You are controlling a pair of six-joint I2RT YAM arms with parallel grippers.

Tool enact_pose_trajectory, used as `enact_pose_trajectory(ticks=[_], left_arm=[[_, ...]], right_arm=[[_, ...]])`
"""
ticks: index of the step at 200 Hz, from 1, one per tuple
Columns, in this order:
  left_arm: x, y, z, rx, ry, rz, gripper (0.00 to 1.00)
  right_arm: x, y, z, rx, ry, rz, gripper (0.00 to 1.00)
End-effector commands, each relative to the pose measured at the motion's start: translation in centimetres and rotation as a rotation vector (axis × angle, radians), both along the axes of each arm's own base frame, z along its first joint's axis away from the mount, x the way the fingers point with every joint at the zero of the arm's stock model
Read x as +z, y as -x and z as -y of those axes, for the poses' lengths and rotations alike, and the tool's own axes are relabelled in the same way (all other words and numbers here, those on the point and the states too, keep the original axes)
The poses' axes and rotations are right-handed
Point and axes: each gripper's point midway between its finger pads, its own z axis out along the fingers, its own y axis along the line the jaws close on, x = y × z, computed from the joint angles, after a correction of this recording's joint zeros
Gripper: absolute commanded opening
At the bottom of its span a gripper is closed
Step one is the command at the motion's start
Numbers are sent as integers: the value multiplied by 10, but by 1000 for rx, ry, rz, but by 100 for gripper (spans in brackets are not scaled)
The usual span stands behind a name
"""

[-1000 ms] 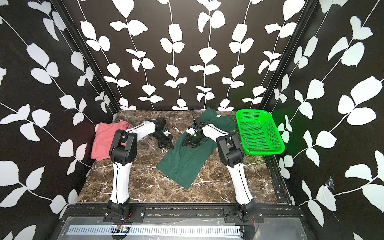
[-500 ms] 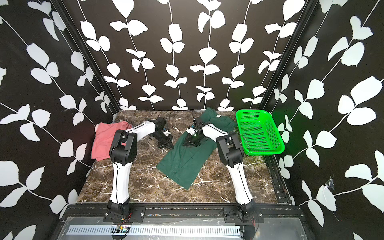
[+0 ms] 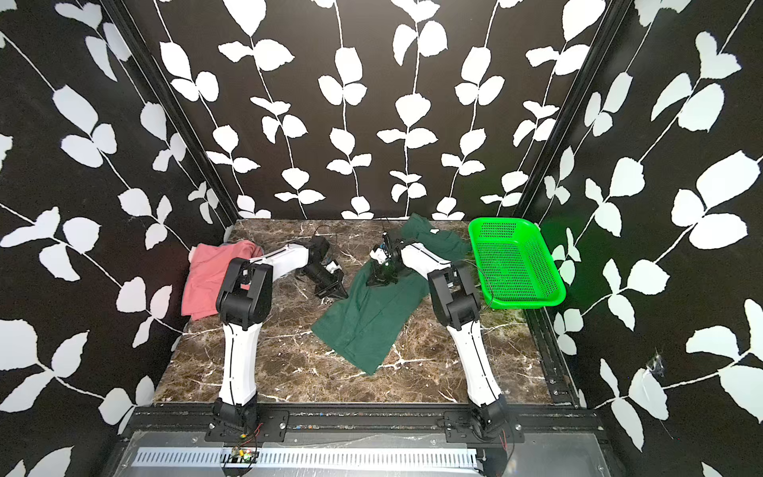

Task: Fold and stack t-shirts
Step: Smooth out the T-shirt at the center of the board.

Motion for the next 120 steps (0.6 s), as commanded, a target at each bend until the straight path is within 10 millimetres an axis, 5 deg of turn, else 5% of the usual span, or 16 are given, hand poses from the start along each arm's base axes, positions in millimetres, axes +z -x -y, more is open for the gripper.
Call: enact_pose_trajectory(ticks=[1, 120], left_arm=[[-7, 11, -9, -9, -57, -19, 0], [-15, 9, -8, 15, -50, -22, 0]], right_arm=[[-1, -4, 2, -3, 10, 3, 1], [22, 42, 25, 72, 64, -44, 0]])
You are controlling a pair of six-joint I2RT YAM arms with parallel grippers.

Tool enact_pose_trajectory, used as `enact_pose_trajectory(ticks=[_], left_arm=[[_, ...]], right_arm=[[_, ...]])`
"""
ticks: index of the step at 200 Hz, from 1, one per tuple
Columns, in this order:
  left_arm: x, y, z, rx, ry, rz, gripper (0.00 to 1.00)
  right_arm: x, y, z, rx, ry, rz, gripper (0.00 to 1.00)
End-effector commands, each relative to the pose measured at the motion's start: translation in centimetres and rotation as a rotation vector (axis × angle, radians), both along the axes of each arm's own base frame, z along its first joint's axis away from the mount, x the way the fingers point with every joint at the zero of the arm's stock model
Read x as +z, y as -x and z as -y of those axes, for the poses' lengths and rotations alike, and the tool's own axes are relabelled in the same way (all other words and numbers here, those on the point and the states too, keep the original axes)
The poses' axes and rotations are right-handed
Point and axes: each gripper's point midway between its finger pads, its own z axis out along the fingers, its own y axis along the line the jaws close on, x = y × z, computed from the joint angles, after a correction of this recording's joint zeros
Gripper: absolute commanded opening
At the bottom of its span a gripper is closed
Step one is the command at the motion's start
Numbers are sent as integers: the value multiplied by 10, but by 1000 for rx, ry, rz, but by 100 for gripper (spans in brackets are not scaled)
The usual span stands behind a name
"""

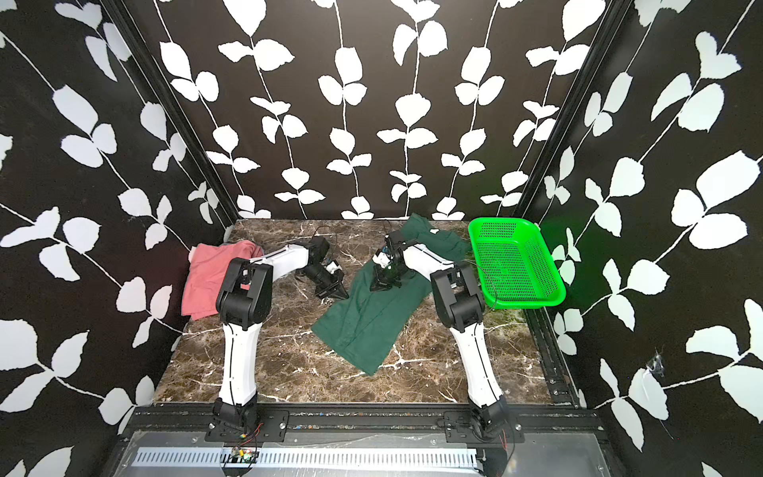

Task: Fold and stack t-shirts
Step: Smooth out the T-shirt at the center of the board.

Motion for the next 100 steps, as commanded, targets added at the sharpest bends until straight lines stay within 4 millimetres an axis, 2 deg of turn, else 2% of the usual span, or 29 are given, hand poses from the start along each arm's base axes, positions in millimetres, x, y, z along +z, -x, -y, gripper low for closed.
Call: enact_pose_trajectory(ticks=[1, 33, 65, 100], left_arm=[[-15, 8, -10, 6, -69, -16, 0], [-13, 8, -9, 7, -67, -16, 0], [-8, 9, -10, -1, -69, -17, 0], [-6, 14, -14, -16, -82, -21, 0]], right_arm=[[18, 17, 12, 53, 23, -2, 0], [11, 32, 22, 112, 67, -20, 0], [-6, 43, 33, 161, 117, -50, 0], [-13, 50, 45, 201, 160, -51, 0]])
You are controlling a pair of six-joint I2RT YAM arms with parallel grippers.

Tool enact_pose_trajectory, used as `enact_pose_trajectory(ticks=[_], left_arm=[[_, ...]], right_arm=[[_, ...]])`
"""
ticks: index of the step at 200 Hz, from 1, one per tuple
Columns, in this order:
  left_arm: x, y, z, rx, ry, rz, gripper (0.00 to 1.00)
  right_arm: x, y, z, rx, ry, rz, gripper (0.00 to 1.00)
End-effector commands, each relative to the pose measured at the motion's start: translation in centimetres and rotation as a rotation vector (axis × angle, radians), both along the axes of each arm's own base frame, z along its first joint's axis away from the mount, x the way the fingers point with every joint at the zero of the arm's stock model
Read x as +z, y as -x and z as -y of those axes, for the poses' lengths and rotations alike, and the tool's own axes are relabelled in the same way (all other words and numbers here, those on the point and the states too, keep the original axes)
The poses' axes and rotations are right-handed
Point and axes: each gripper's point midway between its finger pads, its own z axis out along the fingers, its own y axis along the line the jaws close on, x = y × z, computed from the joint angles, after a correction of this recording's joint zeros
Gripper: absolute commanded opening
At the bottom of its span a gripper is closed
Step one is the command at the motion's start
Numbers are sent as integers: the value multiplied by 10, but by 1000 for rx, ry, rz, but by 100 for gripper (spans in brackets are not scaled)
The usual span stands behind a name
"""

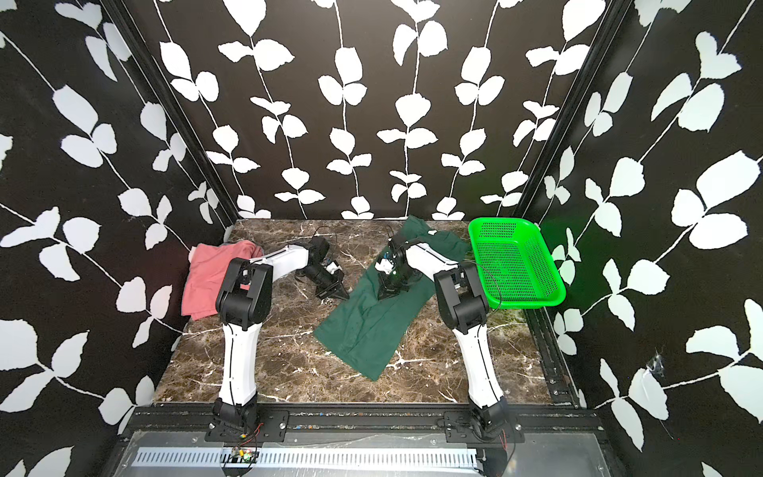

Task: Fold and stack t-shirts
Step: Smooth out the T-shirt at the center of the board.

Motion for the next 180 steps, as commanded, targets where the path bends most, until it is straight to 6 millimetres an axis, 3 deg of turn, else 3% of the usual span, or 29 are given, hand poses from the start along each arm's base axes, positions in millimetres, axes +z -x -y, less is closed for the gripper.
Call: enact_pose_trajectory(ticks=[1, 104, 180], left_arm=[[-6, 14, -15, -20, -87, -17, 0], [-5, 18, -13, -23, -74, -26, 0], [-8, 26, -16, -39, -80, -42, 0]], right_arm=[[-6, 16, 18, 54, 59, -31, 0], [-6, 4, 36, 9, 65, -16, 0], [3, -14, 70, -63, 87, 16, 0]])
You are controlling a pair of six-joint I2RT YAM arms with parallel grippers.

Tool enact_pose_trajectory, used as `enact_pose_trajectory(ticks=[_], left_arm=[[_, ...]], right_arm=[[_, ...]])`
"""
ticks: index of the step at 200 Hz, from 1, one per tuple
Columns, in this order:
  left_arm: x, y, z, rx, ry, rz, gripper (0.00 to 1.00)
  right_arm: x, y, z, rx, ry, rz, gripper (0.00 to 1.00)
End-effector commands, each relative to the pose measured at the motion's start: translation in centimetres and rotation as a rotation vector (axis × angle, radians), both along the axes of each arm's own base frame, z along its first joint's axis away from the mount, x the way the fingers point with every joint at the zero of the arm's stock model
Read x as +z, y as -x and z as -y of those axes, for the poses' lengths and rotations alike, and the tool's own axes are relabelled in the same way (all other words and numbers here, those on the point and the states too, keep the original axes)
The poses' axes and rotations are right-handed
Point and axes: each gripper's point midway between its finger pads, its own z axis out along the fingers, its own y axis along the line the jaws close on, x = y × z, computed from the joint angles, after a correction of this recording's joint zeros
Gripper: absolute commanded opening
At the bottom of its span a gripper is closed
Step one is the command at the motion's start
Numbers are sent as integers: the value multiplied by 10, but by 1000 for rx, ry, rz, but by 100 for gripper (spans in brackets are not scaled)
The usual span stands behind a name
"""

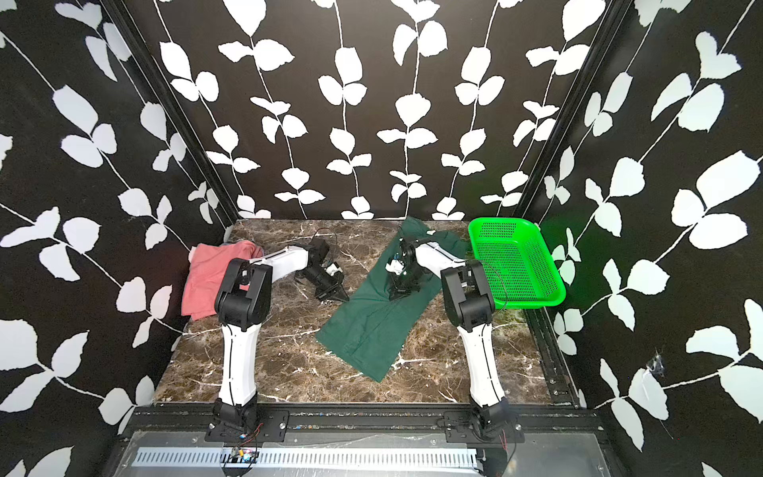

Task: Fold and stack t-shirts
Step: Smooth out the T-shirt at the center of the board, then adjust the T-shirt at the center of the board.

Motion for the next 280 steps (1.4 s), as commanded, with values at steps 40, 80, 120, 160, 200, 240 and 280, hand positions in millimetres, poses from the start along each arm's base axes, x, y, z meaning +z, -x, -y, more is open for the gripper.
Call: enact_pose_trajectory(ticks=[40, 80, 120, 160, 200, 240, 280], left_arm=[[-11, 16, -15, -12, -86, -31, 0], [-11, 18, -15, -15, -87, -37, 0], [-6, 28, -8, 4, -38, -59, 0], [16, 34, 17, -69, -4, 0, 0], [74, 12, 65, -171, 194, 163, 0], [114, -9, 72, -241, 198, 251, 0], [113, -54, 71, -198, 172, 319, 0]], right_arm=[[8, 0, 20, -42, 11, -22, 47], [21, 4, 14, -63, -27, -34, 60], [52, 23, 10, -90, -27, 1, 57], [54, 37, 17, -130, 19, 66, 0], [54, -8, 51, -174, 186, 212, 0], [63, -81, 105, -285, 311, 352, 0], [55, -125, 142, -358, 399, 411, 0]])
